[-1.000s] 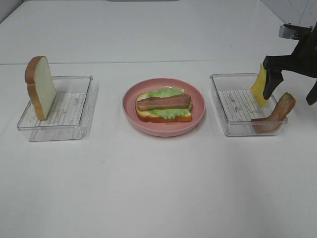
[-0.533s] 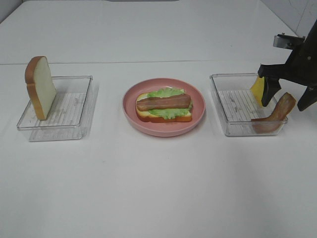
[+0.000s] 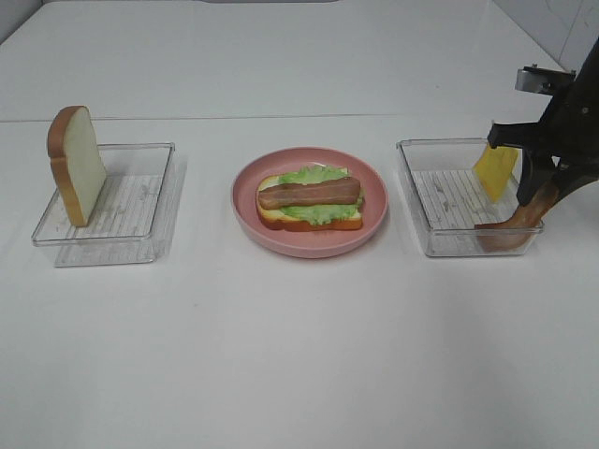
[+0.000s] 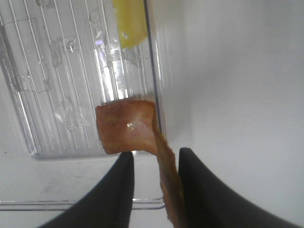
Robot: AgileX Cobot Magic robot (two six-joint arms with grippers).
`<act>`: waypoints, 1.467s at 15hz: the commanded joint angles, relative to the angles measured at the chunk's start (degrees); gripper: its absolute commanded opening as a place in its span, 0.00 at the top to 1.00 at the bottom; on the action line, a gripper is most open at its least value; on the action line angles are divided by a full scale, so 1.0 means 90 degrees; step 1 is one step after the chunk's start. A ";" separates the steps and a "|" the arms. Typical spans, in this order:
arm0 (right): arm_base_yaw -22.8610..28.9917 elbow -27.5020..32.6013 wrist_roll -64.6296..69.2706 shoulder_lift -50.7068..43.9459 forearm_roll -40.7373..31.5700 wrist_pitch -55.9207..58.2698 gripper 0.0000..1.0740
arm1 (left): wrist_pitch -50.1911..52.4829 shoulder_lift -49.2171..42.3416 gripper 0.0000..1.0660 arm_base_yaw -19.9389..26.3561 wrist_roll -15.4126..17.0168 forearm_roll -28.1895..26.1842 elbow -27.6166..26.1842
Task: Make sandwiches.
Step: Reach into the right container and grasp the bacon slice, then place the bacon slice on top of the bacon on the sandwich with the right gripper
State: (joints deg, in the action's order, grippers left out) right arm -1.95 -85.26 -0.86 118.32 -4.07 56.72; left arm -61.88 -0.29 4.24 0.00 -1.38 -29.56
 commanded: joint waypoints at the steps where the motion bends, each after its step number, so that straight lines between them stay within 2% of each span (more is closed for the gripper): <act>1: -0.0006 0.0032 -0.0051 0.0013 0.0064 0.0025 0.79 | 0.0064 -0.0121 0.11 -0.0025 0.0032 -0.0013 0.0000; 2: -0.0006 0.0032 -0.0051 0.0013 0.0070 0.0115 0.95 | 0.0064 -0.0121 0.11 -0.0025 0.0032 -0.0013 0.0000; 3: -0.0006 0.0032 -0.0051 0.0013 0.0076 0.0159 1.00 | 0.0064 -0.0121 0.11 -0.0025 0.0032 -0.0013 0.0000; 7: -0.0006 0.0032 0.0134 -0.0376 0.0013 0.0312 1.00 | 0.0064 -0.0121 0.11 -0.0025 0.0032 -0.0013 0.0000; 9: 0.0006 0.0032 0.0095 -0.1229 -0.0357 0.0471 1.00 | 0.0064 -0.0121 0.11 -0.0025 0.0032 -0.0013 0.0000; 11: 0.0006 0.0032 -0.0064 -0.1700 -0.0999 0.0261 1.00 | 0.0064 -0.0121 0.11 -0.0025 0.0032 -0.0013 0.0000; 12: 0.0019 0.0032 -0.0503 -0.1954 -0.1942 0.0064 1.00 | 0.0064 -0.0121 0.11 -0.0025 0.0032 -0.0013 0.0000; 13: 0.0134 0.0032 -0.0738 -0.1986 -0.2521 0.0032 1.00 | 0.0064 -0.0121 0.11 -0.0025 0.0032 -0.0013 0.0000; 14: 0.0388 -0.0006 -0.0904 -0.1967 -0.2807 -0.0019 1.00 | 0.0064 -0.0121 0.11 -0.0025 0.0032 -0.0013 0.0000; 15: 0.0961 -0.0134 -0.0936 -0.1853 -0.2871 -0.0248 1.00 | 0.0064 -0.0121 0.11 -0.0025 0.0032 -0.0013 0.0000; 17: 0.1566 -0.0401 -0.0923 -0.1592 -0.2992 -0.0452 1.00 | 0.0064 -0.0121 0.11 -0.0025 0.0032 -0.0013 0.0000; 18: 0.1942 -0.0656 -0.0923 -0.1337 -0.3100 -0.0503 1.00 | 0.0064 -0.0121 0.11 -0.0025 0.0032 -0.0013 0.0000; 19: 0.2336 -0.1184 -0.0866 -0.0847 -0.3240 -0.0528 1.00 | 0.0064 -0.0121 0.11 -0.0025 0.0032 -0.0013 0.0000; 22: 0.2763 -0.1993 -0.0859 -0.0057 -0.3591 -0.0503 1.00 | 0.0064 -0.0121 0.11 -0.0025 0.0032 -0.0013 0.0000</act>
State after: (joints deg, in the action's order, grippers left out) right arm 22.69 -102.67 -8.37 117.57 -35.41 52.48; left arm -61.88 -0.29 4.24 0.00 -1.38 -29.56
